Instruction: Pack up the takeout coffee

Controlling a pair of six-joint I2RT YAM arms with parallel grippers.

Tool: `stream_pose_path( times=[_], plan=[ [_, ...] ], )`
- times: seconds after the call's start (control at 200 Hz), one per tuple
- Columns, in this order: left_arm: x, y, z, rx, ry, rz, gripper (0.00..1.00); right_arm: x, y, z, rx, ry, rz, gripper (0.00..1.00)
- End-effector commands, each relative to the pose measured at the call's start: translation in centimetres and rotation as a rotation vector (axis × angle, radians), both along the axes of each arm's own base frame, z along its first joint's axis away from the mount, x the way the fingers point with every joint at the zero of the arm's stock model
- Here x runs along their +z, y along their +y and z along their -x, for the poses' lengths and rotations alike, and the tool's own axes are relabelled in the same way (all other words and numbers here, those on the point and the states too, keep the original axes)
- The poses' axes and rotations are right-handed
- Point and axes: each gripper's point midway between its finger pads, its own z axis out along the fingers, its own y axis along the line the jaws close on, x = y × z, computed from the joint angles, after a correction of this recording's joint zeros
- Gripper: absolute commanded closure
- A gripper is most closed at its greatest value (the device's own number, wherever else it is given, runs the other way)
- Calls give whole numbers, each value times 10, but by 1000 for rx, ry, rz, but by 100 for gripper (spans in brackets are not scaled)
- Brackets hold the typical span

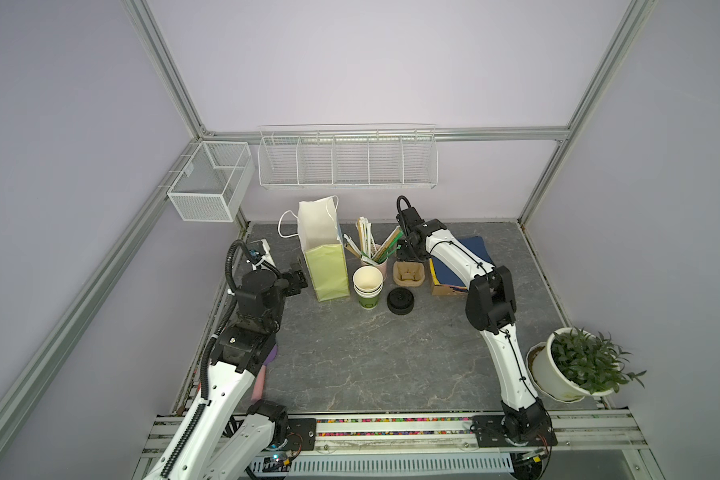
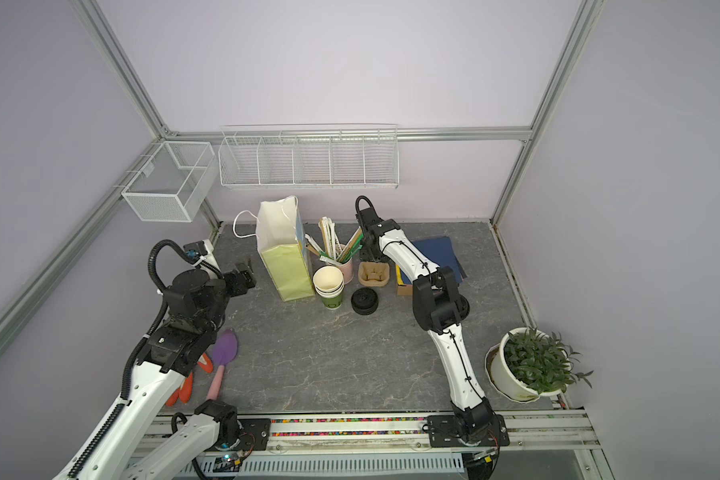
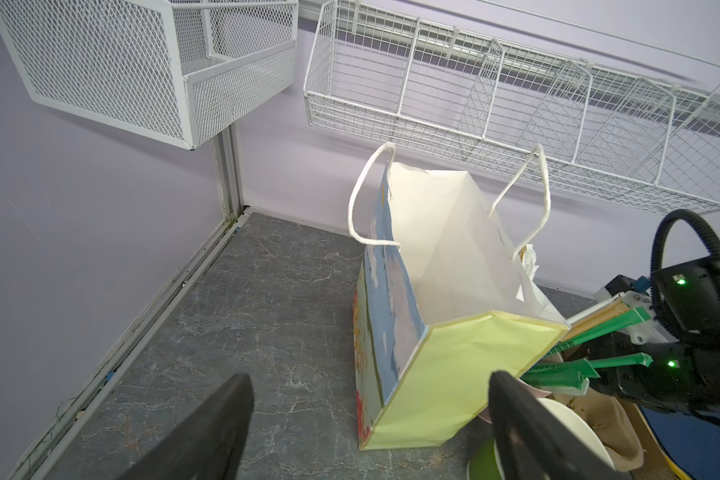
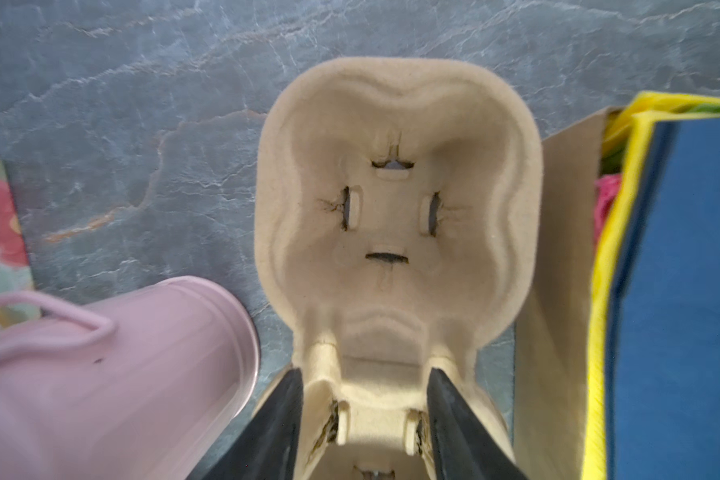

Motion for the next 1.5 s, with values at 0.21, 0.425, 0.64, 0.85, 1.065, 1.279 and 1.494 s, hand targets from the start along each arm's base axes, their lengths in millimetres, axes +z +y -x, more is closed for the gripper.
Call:
stream_pose_path(
  times=[0.21, 0.425, 0.64, 0.85, 1.065, 1.279, 1.494],
  plan=[
    [-4, -2, 0, -9, 14, -18, 11, -9, -11, -2, -22, 19, 46, 59],
    [-5, -2, 0, -9, 16, -20, 11, -5, -10, -2, -18, 13, 43, 72],
    [-6, -3, -1, -13, 19, -18, 11, 18, -10, -1, -24, -28, 31, 75],
    [-7, -5, -1, -21, 24, -16, 11, 40, -5, -1, -29, -75, -44, 76],
    [-10, -9, -2, -39, 33, -20, 11, 52, -6, -2, -29, -81, -46, 77],
    [-10, -22, -2, -99, 30, 2, 11, 44, -12, 0, -19, -60, -43, 74],
    [-6, -59, -1, -266, 49, 114, 11, 50, -11, 0, 14, -61, -82, 71]
  ],
)
